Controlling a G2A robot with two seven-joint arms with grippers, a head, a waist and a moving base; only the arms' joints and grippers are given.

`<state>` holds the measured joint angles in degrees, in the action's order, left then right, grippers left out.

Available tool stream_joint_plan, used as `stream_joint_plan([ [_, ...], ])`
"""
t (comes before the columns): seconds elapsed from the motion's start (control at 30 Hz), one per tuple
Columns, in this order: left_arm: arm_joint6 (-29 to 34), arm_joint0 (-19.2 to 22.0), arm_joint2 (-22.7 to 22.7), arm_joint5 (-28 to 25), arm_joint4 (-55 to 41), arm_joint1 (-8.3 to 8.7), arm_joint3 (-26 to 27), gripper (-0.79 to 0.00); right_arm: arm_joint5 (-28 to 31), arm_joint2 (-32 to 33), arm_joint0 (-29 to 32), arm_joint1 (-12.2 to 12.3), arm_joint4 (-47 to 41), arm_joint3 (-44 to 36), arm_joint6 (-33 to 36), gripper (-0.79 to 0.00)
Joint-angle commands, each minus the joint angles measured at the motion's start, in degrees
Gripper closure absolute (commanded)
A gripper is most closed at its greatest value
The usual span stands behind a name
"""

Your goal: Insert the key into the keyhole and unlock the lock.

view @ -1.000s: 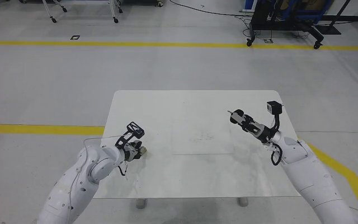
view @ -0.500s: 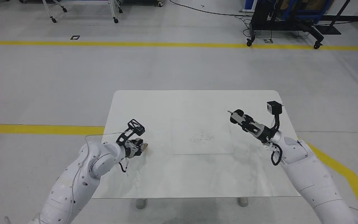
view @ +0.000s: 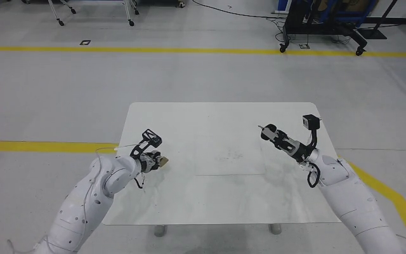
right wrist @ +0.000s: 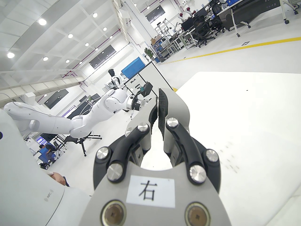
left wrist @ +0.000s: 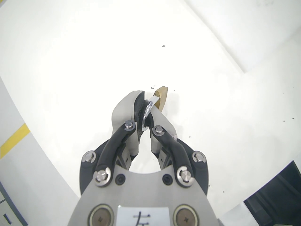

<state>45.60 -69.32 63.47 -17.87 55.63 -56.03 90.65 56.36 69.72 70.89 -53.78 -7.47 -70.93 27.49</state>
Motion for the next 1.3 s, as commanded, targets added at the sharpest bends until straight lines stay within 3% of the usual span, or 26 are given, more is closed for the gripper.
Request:
stream_joint_plan([
  [0.0,-2.47,-0.82,0.98,-2.04,-1.98,0.12,1.26,0.000,0.00,0.00,0.00,0.00,0.00,0.00,0.00,0.000],
  [0.4,-6.62,-2.57,2.16,-5.49,-5.87,0.22,3.85,0.000,0.00,0.00,0.00,0.00,0.00,0.00,0.00,0.000],
  [0.53,-3.68,0.53,3.11,-12.13,-23.58,-0.16,-1.35,0.000,-1.29,-0.73,0.48,-0.37,-1.24,-0.96,-1.34,0.000],
  [0.6,1.00,3.23,2.25,-17.04,-37.97,-0.55,-5.82,0.000,-1.89,-1.38,0.11,-0.75,-1.66,-0.98,-2.56,0.000],
  [0.63,7.23,5.98,1.17,-18.27,-51.89,-0.92,-10.34,0.000,-1.97,-2.29,-0.19,-1.19,-2.14,-1.37,-3.81,0.000],
  [0.73,21.74,13.24,-1.46,-14.87,-72.69,-1.82,-19.35,0.000,-1.69,-4.15,-1.00,-2.07,-2.68,-1.32,-5.56,0.000],
  [0.9,31.08,20.94,-5.71,-9.73,-89.21,-4.22,-32.01,0.000,-2.41,-5.15,-1.77,-3.11,-3.92,-0.13,-9.87,0.000],
  [1.2,31.31,21.35,-5.95,-9.50,-89.59,-4.35,-32.52,0.000,-2.41,-5.15,-1.77,-3.11,-3.92,-0.13,-9.87,0.000],
  [1.27,31.11,20.84,-6.35,-7.06,-91.20,-4.55,-31.29,0.000,-2.41,-5.15,-1.77,-3.11,-3.92,-0.13,-9.87,0.000],
])
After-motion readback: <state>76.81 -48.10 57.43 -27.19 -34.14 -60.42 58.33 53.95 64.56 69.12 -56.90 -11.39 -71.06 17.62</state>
